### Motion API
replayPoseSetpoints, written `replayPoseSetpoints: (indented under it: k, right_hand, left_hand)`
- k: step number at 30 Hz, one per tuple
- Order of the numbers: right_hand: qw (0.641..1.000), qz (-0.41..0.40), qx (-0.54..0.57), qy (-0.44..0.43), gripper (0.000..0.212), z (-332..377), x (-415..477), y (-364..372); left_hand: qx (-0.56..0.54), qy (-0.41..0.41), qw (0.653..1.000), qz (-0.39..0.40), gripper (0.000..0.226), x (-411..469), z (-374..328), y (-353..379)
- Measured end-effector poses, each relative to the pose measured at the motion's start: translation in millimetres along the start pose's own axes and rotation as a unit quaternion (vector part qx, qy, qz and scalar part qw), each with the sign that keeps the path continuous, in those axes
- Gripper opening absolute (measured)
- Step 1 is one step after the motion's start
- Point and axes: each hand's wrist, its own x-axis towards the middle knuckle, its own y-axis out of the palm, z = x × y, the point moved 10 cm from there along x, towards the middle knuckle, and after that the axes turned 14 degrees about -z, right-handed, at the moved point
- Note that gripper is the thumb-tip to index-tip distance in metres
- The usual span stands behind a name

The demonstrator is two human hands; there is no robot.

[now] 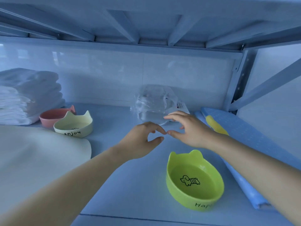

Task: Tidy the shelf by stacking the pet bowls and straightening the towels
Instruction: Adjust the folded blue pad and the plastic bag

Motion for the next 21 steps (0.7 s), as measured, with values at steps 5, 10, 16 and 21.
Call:
replayPoseSetpoints:
  k: [5, 10, 16, 21]
  right_hand:
    - [0.998, -0.007, -0.010, 0.055, 0.035, 21.7, -42.1, -14.4]
    - [0.992, -0.021, -0.036, 0.120, 0.026, 34.1, -91.7, -36.4]
    - [0.984, -0.018, -0.060, 0.169, 0.018, 47.4, -148.1, -51.3]
    - [0.983, 0.019, -0.073, 0.166, 0.021, 52.4, -168.6, -50.4]
  left_hand:
    - [-0.020, 0.033, 0.998, 0.058, 0.016, -45.4, -33.9, 3.8]
    - [-0.033, 0.069, 0.995, 0.061, 0.015, -76.2, -55.2, -4.2]
    - [0.009, 0.096, 0.994, 0.059, 0.023, -101.0, -79.3, 12.6]
    - [0.065, 0.097, 0.991, 0.057, 0.024, -106.9, -77.5, 26.2]
